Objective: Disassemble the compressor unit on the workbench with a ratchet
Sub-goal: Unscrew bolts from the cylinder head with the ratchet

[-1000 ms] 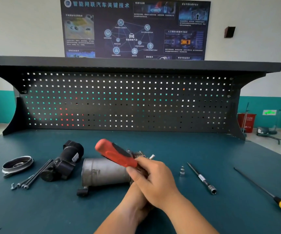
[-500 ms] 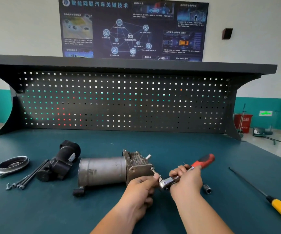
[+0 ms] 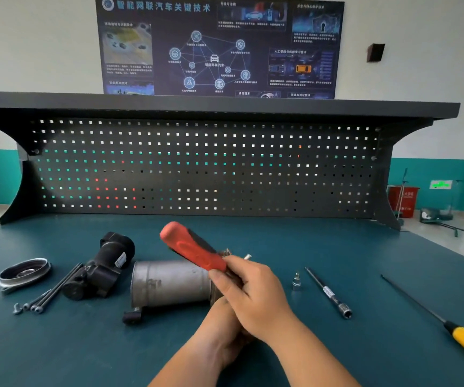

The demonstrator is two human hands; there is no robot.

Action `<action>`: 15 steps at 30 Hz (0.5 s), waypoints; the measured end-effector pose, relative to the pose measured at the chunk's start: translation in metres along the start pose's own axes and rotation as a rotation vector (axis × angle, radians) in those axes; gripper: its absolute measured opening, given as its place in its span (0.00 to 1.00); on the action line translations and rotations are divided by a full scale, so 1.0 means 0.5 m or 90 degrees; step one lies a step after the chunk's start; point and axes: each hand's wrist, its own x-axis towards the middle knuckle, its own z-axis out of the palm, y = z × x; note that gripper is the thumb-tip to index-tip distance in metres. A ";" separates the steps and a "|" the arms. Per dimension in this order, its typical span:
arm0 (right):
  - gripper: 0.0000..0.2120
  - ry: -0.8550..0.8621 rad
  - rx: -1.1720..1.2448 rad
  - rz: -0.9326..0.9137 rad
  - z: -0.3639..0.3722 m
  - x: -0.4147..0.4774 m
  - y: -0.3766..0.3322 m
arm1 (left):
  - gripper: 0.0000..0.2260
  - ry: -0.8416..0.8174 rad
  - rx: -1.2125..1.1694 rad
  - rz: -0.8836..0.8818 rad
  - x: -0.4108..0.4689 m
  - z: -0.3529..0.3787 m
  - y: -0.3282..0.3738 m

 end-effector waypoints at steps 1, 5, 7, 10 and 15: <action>0.22 0.005 0.017 0.004 0.000 0.000 -0.001 | 0.06 0.010 0.013 0.002 0.001 -0.004 -0.001; 0.17 0.167 0.323 0.129 -0.013 0.004 -0.004 | 0.18 0.080 0.140 -0.026 0.011 -0.014 -0.003; 0.18 0.303 0.479 0.254 -0.027 0.013 0.000 | 0.22 0.083 0.153 -0.035 0.009 -0.010 0.001; 0.20 0.531 0.705 0.525 -0.060 0.026 0.030 | 0.21 0.081 0.123 -0.037 0.009 -0.004 0.004; 0.22 0.610 0.821 0.684 -0.072 0.022 0.059 | 0.12 0.102 0.110 -0.058 0.015 0.001 -0.003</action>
